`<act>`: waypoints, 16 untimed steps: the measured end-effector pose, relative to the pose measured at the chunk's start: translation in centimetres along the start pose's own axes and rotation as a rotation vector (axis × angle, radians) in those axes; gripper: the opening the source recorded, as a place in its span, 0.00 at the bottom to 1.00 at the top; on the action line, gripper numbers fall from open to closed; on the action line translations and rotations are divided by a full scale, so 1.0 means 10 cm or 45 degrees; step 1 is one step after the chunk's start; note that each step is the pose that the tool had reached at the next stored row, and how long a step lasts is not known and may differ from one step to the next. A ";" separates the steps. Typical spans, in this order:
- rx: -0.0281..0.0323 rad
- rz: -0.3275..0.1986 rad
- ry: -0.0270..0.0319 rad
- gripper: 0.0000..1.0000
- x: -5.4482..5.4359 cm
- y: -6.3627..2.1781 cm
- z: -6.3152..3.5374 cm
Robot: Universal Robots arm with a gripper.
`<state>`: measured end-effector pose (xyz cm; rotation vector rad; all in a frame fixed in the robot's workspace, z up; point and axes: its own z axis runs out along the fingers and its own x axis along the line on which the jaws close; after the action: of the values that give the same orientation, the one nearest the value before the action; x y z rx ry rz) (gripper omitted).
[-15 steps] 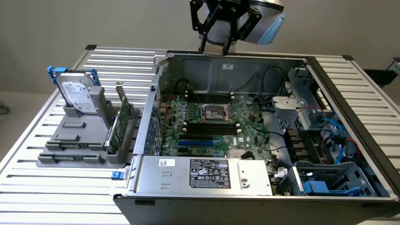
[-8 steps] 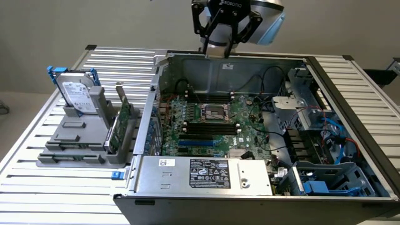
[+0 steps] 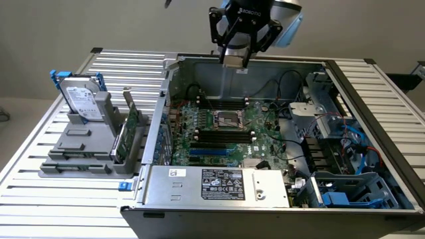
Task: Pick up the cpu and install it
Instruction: 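Pick up the cpu and move it towards the insertion slot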
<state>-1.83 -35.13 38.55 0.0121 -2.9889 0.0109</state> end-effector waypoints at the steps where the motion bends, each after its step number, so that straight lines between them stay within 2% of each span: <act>1: 0.0000 0.000 0.0000 0.55 -0.01 0.000 0.016; 8: 0.0000 0.000 0.0000 0.55 -0.10 0.003 0.132; 16: 0.0000 0.000 -0.0013 0.55 -0.13 0.030 0.273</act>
<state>-0.94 -34.84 35.65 0.0120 -2.9899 0.0109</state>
